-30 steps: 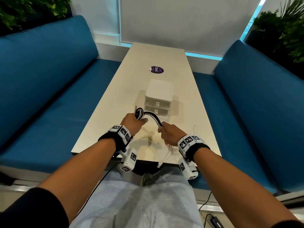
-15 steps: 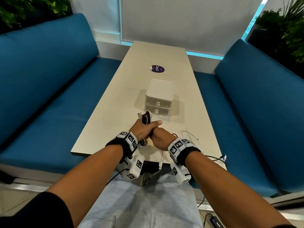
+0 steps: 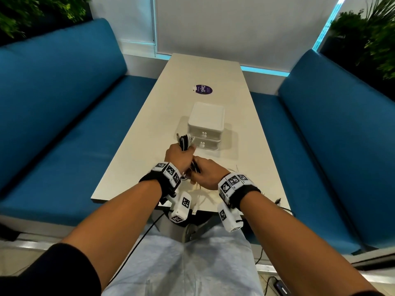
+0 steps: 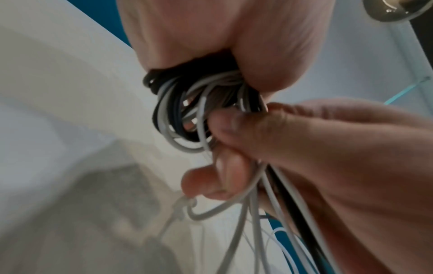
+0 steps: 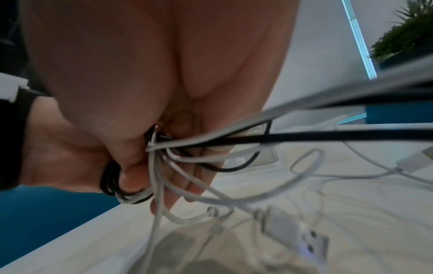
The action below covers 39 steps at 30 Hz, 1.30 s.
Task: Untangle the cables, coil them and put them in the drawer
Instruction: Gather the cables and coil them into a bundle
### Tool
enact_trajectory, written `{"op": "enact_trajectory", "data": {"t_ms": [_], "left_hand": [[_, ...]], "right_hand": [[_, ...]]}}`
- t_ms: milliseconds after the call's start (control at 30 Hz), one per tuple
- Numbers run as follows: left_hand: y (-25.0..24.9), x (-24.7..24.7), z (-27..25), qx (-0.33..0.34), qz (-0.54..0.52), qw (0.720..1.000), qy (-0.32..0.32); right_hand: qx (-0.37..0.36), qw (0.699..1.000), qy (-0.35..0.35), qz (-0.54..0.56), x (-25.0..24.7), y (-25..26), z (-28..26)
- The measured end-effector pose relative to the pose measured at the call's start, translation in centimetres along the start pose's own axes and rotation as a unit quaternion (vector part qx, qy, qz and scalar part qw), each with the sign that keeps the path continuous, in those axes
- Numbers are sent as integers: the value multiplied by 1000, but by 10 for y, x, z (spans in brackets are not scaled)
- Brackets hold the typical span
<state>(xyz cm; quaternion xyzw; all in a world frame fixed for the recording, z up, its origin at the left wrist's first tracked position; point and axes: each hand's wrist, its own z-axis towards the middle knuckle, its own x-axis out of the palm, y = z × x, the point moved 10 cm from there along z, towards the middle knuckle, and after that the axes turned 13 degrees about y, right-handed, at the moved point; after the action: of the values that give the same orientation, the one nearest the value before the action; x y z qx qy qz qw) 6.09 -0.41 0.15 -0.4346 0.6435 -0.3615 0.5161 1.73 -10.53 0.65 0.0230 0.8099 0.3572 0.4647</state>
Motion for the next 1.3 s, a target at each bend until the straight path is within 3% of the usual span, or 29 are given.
{"op": "enact_trajectory", "data": {"t_ms": [300, 500, 633, 733, 1000, 1100, 1200, 1300], "left_hand": [[-3, -10, 2, 43, -147, 988, 7], [-16, -16, 0, 63, -140, 988, -8], [-19, -31, 2, 51, -149, 986, -44], [-17, -44, 4, 56, -135, 987, -63], [-10, -68, 9, 46, -94, 990, -90], [-6, -74, 9, 32, -63, 993, -99], [-6, -70, 9, 26, -39, 995, -93], [-8, -69, 9, 28, -17, 995, -91]], "right_hand": [[82, 994, 29, -73, -6, -30, -3], [126, 984, 23, -126, -11, -37, -5], [68, 997, 4, 39, -13, -33, -17], [33, 996, -12, 83, -18, -36, -22], [28, 997, -70, 9, -34, -57, -33], [37, 988, -142, 50, -48, -69, -43], [56, 978, -202, 15, -61, -66, -47], [88, 981, -156, -74, -56, -69, -41]]}}
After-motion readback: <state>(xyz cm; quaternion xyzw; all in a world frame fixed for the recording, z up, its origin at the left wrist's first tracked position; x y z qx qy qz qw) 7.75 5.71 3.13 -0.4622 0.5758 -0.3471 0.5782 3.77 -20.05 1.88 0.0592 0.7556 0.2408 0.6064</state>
